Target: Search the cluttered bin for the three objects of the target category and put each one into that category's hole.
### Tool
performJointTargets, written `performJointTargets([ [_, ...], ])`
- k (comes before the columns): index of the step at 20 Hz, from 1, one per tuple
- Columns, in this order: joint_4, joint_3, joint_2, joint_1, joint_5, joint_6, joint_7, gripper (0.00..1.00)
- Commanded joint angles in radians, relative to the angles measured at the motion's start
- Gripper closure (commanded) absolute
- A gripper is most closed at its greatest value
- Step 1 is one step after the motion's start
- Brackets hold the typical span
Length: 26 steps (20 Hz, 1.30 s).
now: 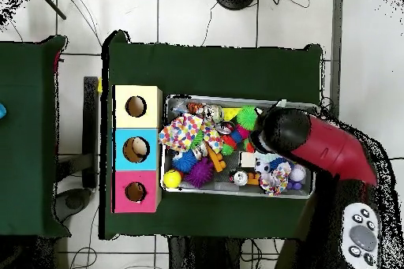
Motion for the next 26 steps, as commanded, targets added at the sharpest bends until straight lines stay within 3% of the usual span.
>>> performJointTargets([
  [1,0.128,-0.023,0.059,0.051,0.05,0.113,0.287,1.0],
  [5,0.145,-0.044,0.085,0.064,0.043,0.016,0.276,1.0],
  [9,0.151,-0.021,0.08,0.03,0.011,-0.041,0.16,1.0],
  [10,0.155,-0.011,0.077,0.018,0.008,-0.047,0.132,0.0],
  [14,0.132,-0.014,0.084,0.012,-0.017,-0.058,0.102,0.0],
  [26,0.133,-0.058,0.074,0.06,0.024,0.006,0.188,0.0],
])
